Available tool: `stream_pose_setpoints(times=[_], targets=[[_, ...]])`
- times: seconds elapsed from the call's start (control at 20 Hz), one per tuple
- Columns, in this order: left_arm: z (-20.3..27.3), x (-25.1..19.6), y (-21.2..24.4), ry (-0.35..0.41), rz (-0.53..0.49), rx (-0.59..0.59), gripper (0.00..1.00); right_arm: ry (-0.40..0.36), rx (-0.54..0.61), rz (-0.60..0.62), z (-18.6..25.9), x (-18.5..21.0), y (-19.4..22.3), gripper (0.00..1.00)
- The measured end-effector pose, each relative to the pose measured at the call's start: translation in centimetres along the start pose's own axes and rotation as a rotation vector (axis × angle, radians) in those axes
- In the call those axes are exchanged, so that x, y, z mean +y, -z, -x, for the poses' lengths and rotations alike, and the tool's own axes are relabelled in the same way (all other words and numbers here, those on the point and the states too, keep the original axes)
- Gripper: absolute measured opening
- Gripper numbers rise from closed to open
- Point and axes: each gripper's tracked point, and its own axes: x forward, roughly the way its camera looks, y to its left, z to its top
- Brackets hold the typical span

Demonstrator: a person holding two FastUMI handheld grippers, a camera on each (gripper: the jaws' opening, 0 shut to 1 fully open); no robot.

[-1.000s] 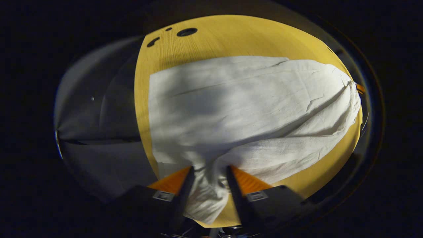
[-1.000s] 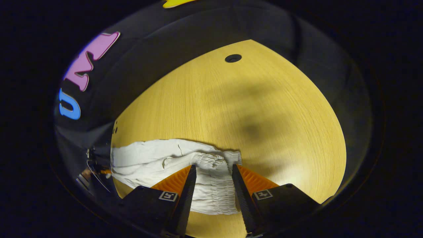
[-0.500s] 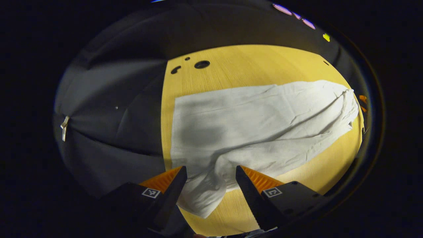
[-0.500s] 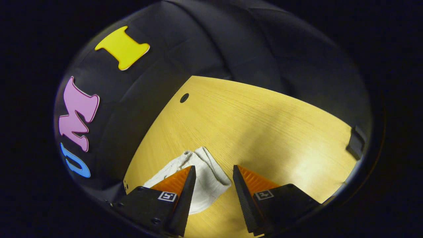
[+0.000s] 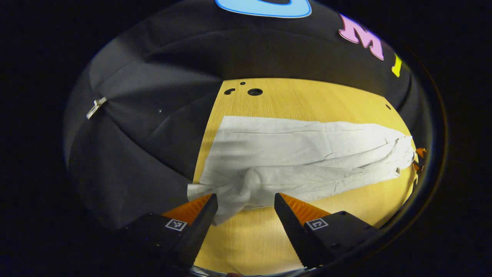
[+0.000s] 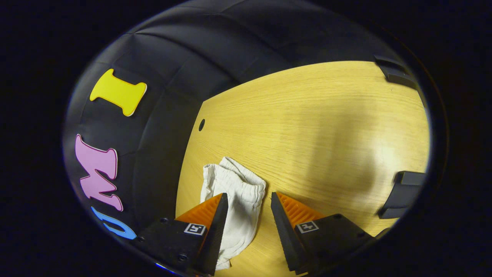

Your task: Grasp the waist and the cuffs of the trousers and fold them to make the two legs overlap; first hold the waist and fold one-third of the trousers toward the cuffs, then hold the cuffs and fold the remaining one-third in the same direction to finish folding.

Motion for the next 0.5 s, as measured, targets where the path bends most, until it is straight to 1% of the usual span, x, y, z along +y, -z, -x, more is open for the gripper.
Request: stream_pose_setpoints(times=[0.1,0.15,0.2,0.4,0.45,0.5], targets=[[0.7,-0.2,0.9,0.01,0.093,-0.012,0.96,-0.01,-0.02,0.007,-0.5,0.9,-0.1,0.7],[1.0,-0.4,1.4,0.021,0.144,-0.011,0.96,-0.006,-0.023,0.013,-0.9,1.1,0.1,0.8],[1.2,-0.6,2.1,0.028,0.195,-0.007,0.96,-0.002,-0.029,0.02,-1.3,1.4,0.2,0.7],[1.6,-1.1,4.2,0.067,0.397,0.006,0.95,0.018,-0.029,0.004,-1.6,1.0,0.2,0.7],[1.4,-1.3,4.7,0.077,0.444,0.01,0.95,0.019,-0.024,-0.012,-1.7,0.9,0.3,0.68],[1.2,-1.4,4.9,0.092,0.492,0.012,0.95,0.034,-0.01,-0.023,-1.8,0.4,0.5,0.6]])
